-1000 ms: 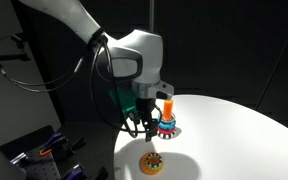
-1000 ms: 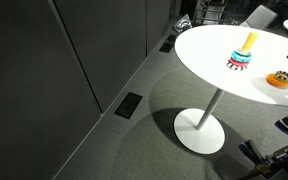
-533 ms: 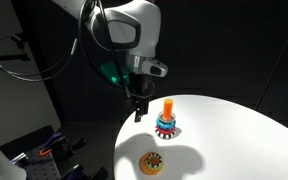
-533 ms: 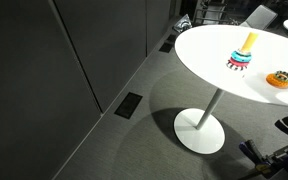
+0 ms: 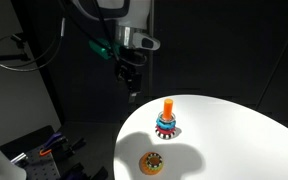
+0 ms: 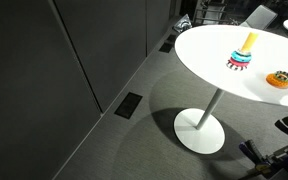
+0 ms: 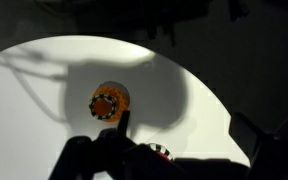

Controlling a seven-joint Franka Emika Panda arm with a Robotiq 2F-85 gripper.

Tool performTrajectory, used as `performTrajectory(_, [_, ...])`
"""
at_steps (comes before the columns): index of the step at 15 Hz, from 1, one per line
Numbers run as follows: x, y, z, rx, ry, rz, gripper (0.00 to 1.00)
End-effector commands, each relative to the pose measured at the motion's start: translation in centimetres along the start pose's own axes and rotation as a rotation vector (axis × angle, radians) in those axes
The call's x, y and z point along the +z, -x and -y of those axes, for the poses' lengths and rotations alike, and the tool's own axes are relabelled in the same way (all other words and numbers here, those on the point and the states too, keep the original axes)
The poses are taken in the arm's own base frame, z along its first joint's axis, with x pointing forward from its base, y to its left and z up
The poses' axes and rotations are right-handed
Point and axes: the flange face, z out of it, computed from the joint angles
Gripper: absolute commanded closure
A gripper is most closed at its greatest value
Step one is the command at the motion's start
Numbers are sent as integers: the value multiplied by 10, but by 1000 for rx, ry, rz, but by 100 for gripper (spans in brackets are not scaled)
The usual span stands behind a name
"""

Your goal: Put the black and white toy on the orange ring

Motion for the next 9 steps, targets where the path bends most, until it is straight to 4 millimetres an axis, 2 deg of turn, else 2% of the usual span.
performTrajectory(1, [-33,18,13,-26,-9,-58,0])
performTrajectory(6, [-64,34,26,-55,-27,-144,0])
performTrajectory(9, [-72,38,29,-56,-30,-172,0])
